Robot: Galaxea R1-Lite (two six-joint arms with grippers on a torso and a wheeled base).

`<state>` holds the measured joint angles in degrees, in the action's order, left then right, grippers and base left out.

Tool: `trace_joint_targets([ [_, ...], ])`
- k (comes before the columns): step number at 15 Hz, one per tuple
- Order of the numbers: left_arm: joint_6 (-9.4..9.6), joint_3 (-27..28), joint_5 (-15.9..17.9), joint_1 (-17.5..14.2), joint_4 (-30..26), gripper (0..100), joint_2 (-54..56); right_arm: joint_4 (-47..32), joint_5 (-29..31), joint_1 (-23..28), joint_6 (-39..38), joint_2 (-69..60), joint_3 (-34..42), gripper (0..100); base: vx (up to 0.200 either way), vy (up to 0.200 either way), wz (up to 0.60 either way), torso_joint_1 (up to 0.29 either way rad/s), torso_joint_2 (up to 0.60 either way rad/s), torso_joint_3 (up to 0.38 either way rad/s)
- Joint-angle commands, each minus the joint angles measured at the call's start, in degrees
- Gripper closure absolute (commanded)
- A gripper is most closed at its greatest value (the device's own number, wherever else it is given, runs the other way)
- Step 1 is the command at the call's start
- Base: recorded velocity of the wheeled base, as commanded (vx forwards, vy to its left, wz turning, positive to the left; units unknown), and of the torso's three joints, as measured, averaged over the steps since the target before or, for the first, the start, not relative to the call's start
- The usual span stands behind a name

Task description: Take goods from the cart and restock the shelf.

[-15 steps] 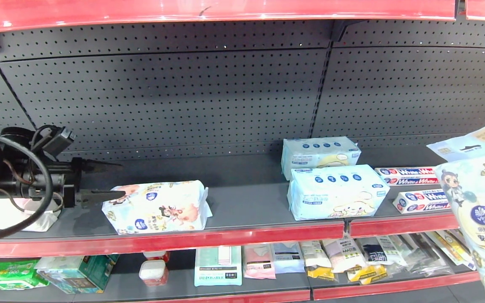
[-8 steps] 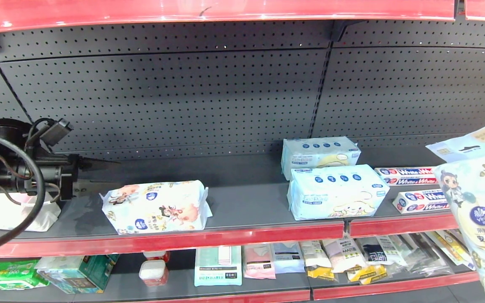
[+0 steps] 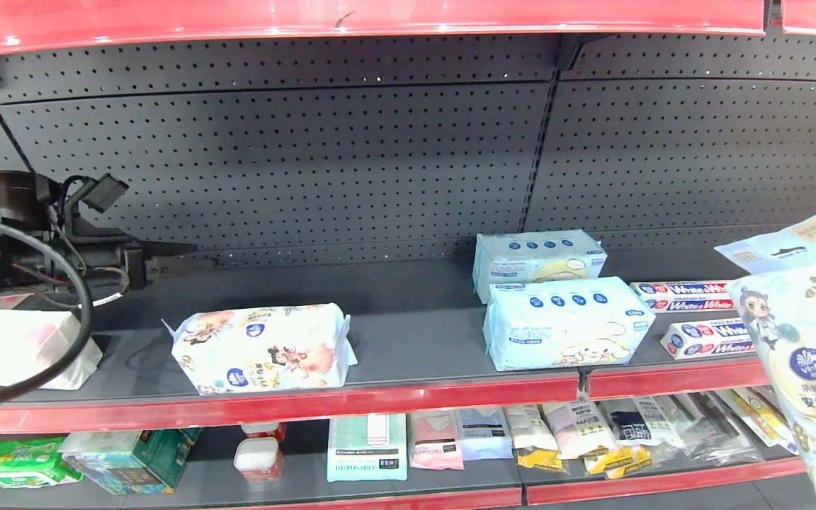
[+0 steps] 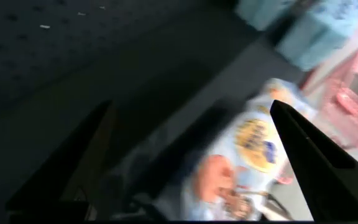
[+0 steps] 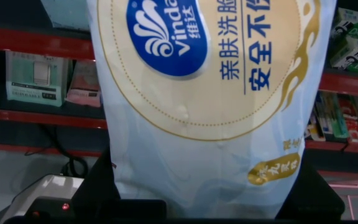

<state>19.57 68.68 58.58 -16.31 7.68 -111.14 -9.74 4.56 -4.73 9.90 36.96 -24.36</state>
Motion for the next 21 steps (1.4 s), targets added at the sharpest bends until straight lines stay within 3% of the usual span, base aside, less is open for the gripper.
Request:
trace_joint_targets([
  [1,-1.37,-1.7,-2.8,1.1,2.8,0,-1.7,0.0,0.0,0.0,0.0,0.0,0.1,100,0.0,0.0,0.0,0.0,0.0,0.0],
  [2,-2.08,-2.3,-5.9,1.5,5.1,0,-1.7,0.0,0.0,0.0,0.0,0.0,0.1,100,0.0,0.0,0.0,0.0,0.0,0.0],
  [3,-3.13,-3.5,-10.0,2.3,10.9,0,-2.3,0.0,0.0,0.0,0.0,-0.1,0.2,100,0.0,0.0,0.0,0.0,0.0,0.0],
  [4,-6.38,-4.9,-15.3,3.2,15.9,0,-2.5,0.0,0.0,0.0,-0.1,-0.1,0.3,100,0.0,0.0,0.0,0.0,0.0,0.0],
  [5,-12.53,-6.3,-24.7,5.5,21.0,0,-2.5,0.0,-0.1,0.0,-0.1,-0.2,0.3,100,0.0,0.0,0.0,0.0,0.0,0.0],
  [6,-20.8,-7.8,-34.7,8.3,27.1,0,-2.5,0.0,-0.1,0.0,-0.1,-0.2,0.3,100,0.0,0.0,0.0,0.0,0.0,0.0],
  [7,-27.74,-10.3,-42.8,11.6,33.7,0,-2.4,0.1,-0.1,0.0,-0.1,-0.2,0.1,100,0.0,0.0,0.0,0.0,0.0,0.0],
  [8,-28.97,-14.2,-44.5,12.6,37.8,0,-1.9,0.1,-0.1,0.0,-0.1,-0.2,0.0,100,0.0,0.0,0.0,0.0,0.0,0.0],
  [10,-26.16,-23.9,-44.4,13.2,41.9,0,2.9,0.1,0.0,0.0,-0.1,0.0,-0.4,100,0.0,0.0,0.0,0.0,0.0,0.0],
  [12,-26.25,-30.0,-43.3,13.9,41.7,0,10.2,0.1,0.0,0.0,0.3,0.0,-0.3,100,0.0,0.0,0.0,0.0,0.0,0.0],
  [17,-25.98,-34.9,-41.3,13.9,40.1,0,21.8,0.1,0.0,0.0,1.3,0.0,-0.6,100,0.0,0.0,0.0,0.0,0.0,0.0],
  [19,-23.17,-40.1,-38.2,13.9,38.5,0,29.2,0.1,0.0,0.0,1.3,-0.2,-0.6,100,0.0,0.0,0.0,0.0,0.0,0.0],
  [21,-19.3,-46.2,-37.1,13.9,38.4,0,36.6,0.1,0.4,0.0,1.7,-0.5,-0.7,100,0.0,0.0,0.0,0.0,0.0,0.0],
])
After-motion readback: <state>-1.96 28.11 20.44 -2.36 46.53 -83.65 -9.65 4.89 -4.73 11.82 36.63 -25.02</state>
